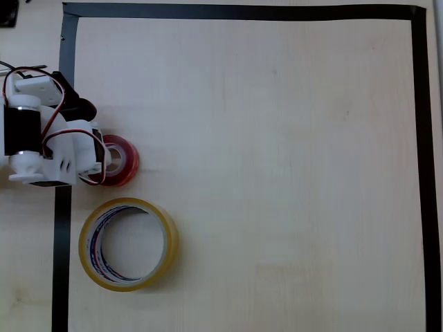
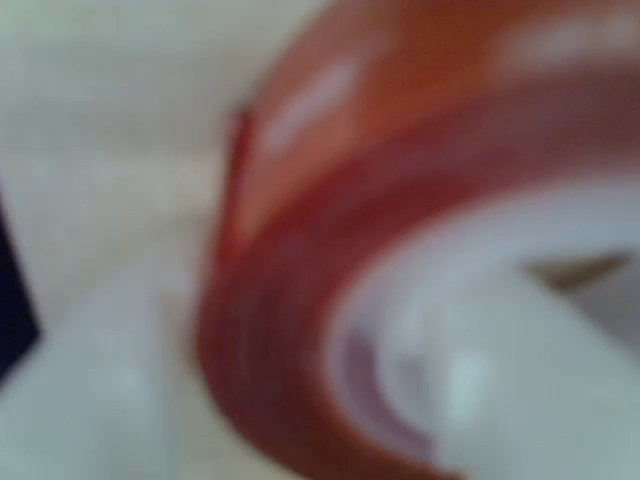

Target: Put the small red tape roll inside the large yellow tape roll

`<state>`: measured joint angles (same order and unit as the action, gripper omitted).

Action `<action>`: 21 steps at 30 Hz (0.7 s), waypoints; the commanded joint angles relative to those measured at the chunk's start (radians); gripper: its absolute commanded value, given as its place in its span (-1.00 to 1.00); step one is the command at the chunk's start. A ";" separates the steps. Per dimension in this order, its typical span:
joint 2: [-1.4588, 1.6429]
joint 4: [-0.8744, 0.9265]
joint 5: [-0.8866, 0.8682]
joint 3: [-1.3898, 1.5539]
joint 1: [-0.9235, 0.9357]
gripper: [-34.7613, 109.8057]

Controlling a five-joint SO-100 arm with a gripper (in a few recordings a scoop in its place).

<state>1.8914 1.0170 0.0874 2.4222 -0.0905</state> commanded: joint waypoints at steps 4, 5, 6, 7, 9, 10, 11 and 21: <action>0.084 0.021 0.002 -0.058 -0.003 -0.52; 0.106 0.032 0.002 -0.061 -0.015 -0.52; 0.126 0.052 0.002 -0.072 -0.031 -0.52; 0.141 0.080 0.002 -0.094 -0.044 -0.52; 0.150 0.147 0.002 -0.164 -0.072 -0.52; 0.150 0.181 0.002 -0.207 -0.081 -0.52; 0.152 0.209 0.000 -0.249 -0.091 -0.52; 0.152 0.402 0.071 -0.589 0.015 -0.52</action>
<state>1.9635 1.3683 0.0997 1.9972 -0.1457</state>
